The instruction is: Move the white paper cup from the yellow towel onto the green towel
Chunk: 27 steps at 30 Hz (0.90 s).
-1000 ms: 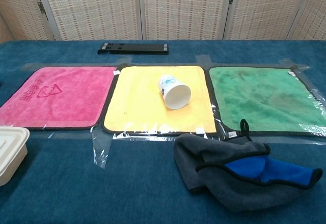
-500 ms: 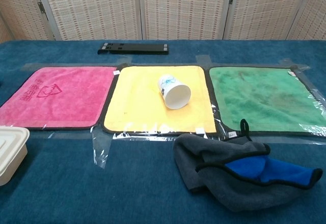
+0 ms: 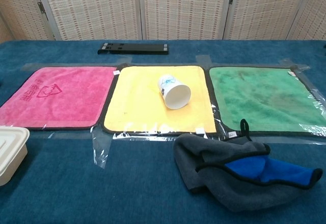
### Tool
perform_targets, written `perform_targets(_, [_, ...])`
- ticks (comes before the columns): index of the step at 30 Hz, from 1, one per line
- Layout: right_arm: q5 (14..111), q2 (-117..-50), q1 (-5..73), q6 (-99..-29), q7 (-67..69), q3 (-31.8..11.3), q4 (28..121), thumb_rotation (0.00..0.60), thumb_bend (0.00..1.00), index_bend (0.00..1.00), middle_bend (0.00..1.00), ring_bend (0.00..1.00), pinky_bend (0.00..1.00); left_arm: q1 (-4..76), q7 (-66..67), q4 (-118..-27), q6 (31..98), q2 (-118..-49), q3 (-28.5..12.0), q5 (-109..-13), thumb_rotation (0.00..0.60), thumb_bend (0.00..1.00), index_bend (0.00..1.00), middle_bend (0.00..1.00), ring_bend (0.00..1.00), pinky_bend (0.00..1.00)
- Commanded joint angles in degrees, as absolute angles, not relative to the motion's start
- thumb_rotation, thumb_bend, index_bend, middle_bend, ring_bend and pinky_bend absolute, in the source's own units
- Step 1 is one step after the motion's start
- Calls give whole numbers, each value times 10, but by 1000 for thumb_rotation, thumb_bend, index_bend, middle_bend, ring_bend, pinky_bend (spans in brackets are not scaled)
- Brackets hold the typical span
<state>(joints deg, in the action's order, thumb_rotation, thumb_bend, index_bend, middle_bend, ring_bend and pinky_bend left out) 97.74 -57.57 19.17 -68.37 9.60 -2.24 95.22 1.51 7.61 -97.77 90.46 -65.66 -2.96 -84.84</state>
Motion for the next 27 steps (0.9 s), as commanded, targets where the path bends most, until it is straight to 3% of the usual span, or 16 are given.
perform_targets(1, [973,-575,254,-614,85,-46,987,600,243,221,174,177,74,13,73,-976,906,-656,-28,-850,600,478,143,0,0,0])
perform_targets(6, [942,-582,329,-527,62,-78,1011,600,243,221,176,166,1,8,67,-975,911,-655,-27,-852,600,478,151,0,0,0])
perform_targets(14, [843,-624,430,-400,-18,-118,1008,600,243,221,174,131,0,3,55,-974,914,-652,-26,-850,600,478,156,0,0,0])
perform_targets(23, [723,-698,523,-323,-101,-134,966,600,243,265,225,169,0,-3,36,-983,918,-641,-21,-859,600,480,157,0,0,0])
perform_targets(27, [666,-734,568,-300,-146,-127,935,600,327,265,229,174,0,-7,33,-984,918,-638,-18,-858,600,489,157,0,0,0])
